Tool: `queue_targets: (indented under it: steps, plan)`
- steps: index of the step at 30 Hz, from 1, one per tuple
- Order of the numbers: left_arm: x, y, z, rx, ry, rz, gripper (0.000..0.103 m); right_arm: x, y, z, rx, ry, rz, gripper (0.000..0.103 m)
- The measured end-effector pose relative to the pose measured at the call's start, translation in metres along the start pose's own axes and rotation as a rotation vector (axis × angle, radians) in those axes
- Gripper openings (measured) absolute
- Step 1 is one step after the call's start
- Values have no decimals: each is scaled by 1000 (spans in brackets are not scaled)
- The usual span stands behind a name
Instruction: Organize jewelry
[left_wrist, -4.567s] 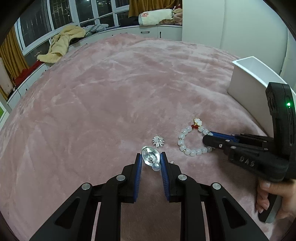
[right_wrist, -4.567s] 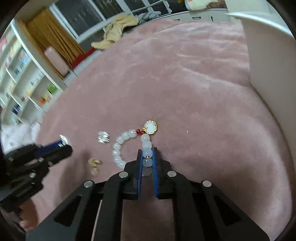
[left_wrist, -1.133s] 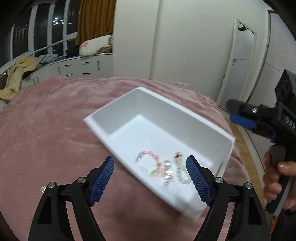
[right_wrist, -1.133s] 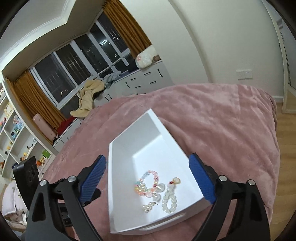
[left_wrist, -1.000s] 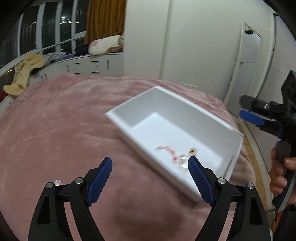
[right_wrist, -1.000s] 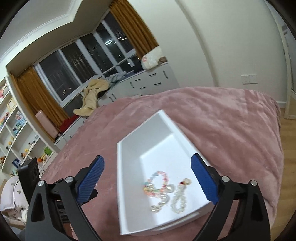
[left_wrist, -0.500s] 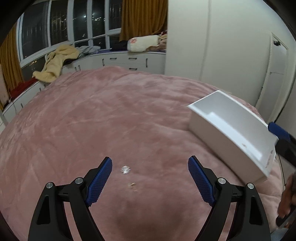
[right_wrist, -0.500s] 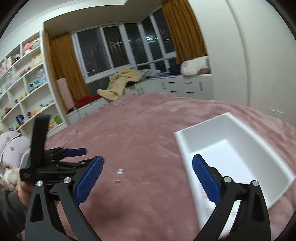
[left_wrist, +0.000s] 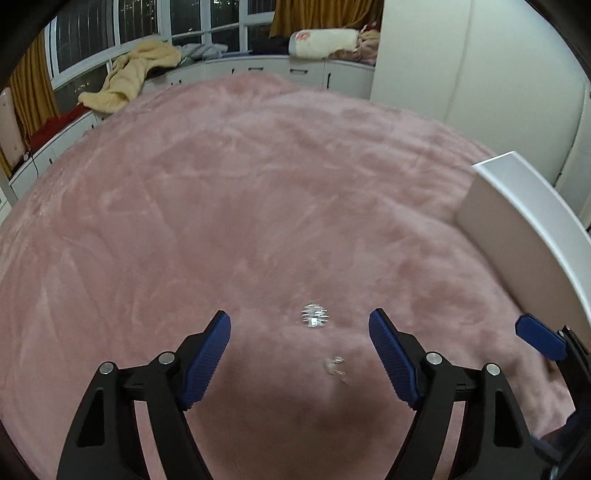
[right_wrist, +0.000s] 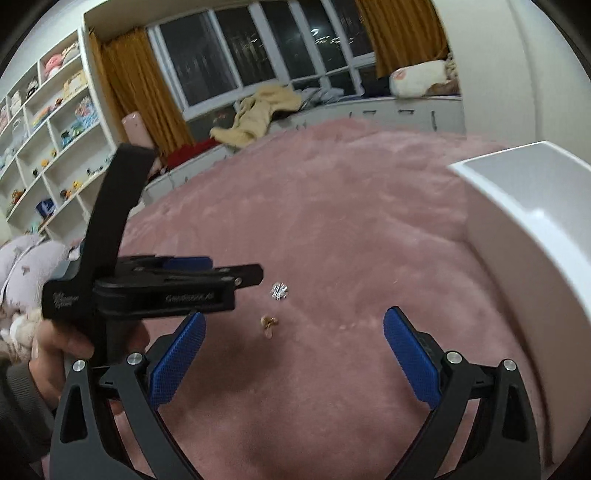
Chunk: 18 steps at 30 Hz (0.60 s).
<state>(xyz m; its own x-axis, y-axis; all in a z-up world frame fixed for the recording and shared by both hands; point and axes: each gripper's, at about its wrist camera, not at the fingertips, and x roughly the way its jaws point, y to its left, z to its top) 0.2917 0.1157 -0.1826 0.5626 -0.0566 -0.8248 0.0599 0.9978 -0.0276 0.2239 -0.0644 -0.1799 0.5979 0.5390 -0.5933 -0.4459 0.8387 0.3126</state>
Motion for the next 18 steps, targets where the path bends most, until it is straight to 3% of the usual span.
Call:
queue_targets:
  steps: [4, 6, 9, 14, 16, 18]
  plan:
    - [26, 4, 3, 35, 26, 13, 73, 33, 16, -10, -63, 81, 33, 93]
    - [43, 4, 3, 51, 60, -2, 60, 52, 21, -14, -74, 121, 69, 85]
    - [59, 4, 2, 60, 91, -35, 51, 73, 22, -11, -57, 143, 126, 73]
    - [60, 3, 3, 54, 97, -91, 33, 107, 13, -17, -42, 216, 118, 58]
    - [60, 4, -1, 57, 105, -107, 27, 107, 10, -14, -24, 207, 112, 48]
    - [59, 4, -7, 58, 104, -114, 25, 106, 0, -12, 14, 204, 115, 29]
